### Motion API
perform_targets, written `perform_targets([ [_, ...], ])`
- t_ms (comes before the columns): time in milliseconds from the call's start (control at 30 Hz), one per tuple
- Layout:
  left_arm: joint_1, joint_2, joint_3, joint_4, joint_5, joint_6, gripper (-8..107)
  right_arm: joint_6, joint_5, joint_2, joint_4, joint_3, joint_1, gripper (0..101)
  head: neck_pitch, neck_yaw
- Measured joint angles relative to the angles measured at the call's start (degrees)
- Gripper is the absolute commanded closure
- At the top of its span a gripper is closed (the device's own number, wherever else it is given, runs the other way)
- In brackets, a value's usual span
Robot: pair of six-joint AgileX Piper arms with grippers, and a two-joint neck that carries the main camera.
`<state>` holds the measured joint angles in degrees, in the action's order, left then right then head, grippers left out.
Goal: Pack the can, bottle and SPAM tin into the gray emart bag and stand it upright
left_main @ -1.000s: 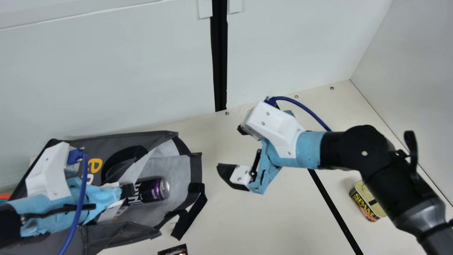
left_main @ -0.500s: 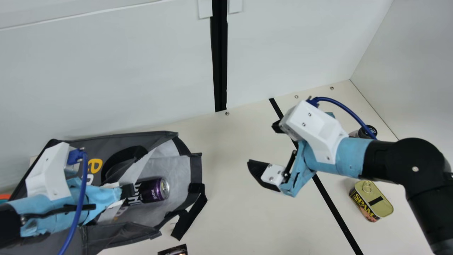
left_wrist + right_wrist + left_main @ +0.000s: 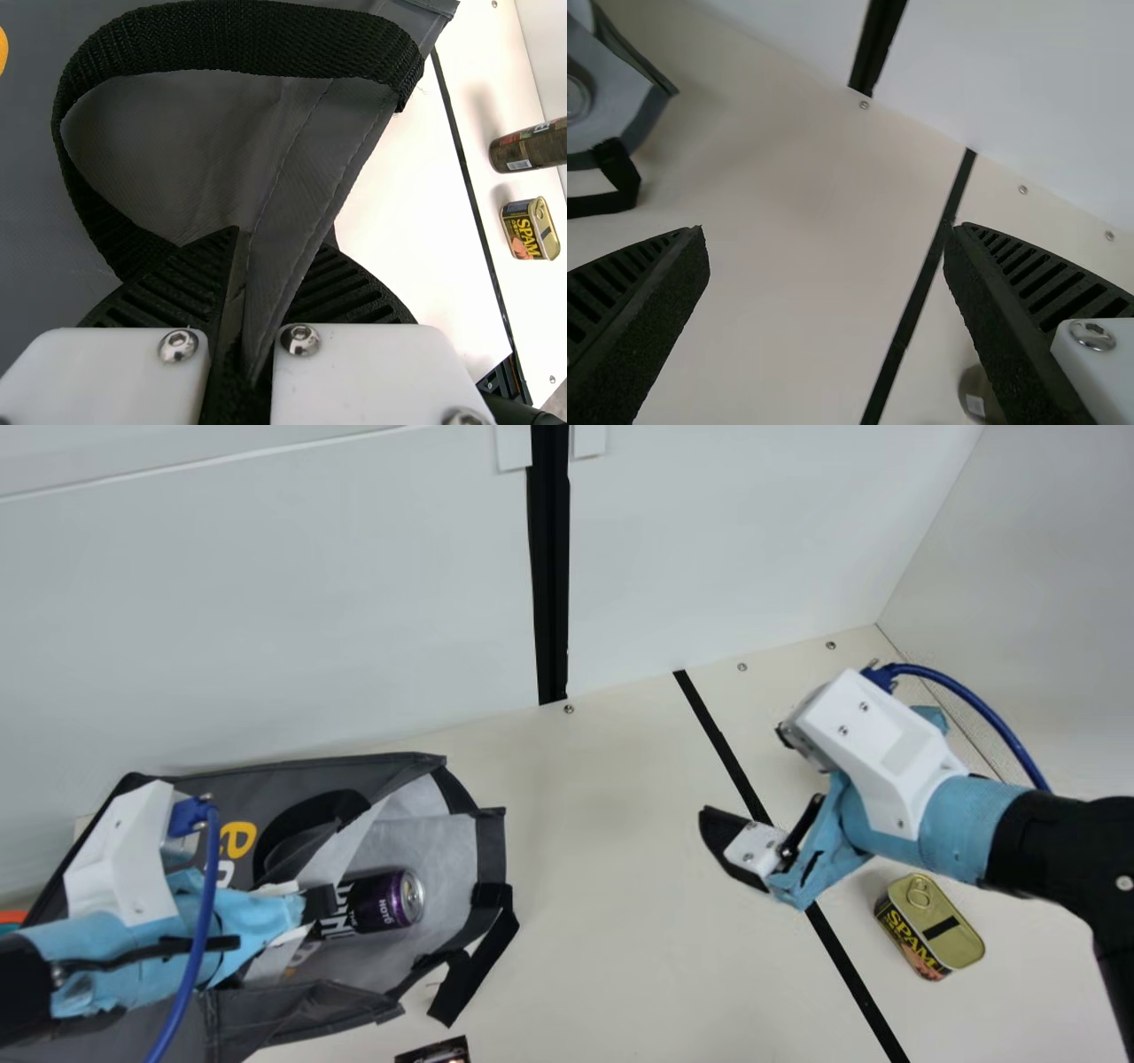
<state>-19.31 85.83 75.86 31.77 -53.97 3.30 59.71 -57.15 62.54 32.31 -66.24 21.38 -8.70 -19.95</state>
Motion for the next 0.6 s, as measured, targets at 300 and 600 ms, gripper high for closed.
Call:
perform_targets([
  [300,0.0,0.0,0.0,0.0,0.0,0.0,107,-5.9,-0.9,-1.4,-6.7,-1.6,2.1,6,0.0,0.0],
  [600,0.0,0.0,0.0,0.0,0.0,0.0,107,-12.5,-1.9,-2.8,-13.4,-3.1,2.5,6,0.0,0.1],
])
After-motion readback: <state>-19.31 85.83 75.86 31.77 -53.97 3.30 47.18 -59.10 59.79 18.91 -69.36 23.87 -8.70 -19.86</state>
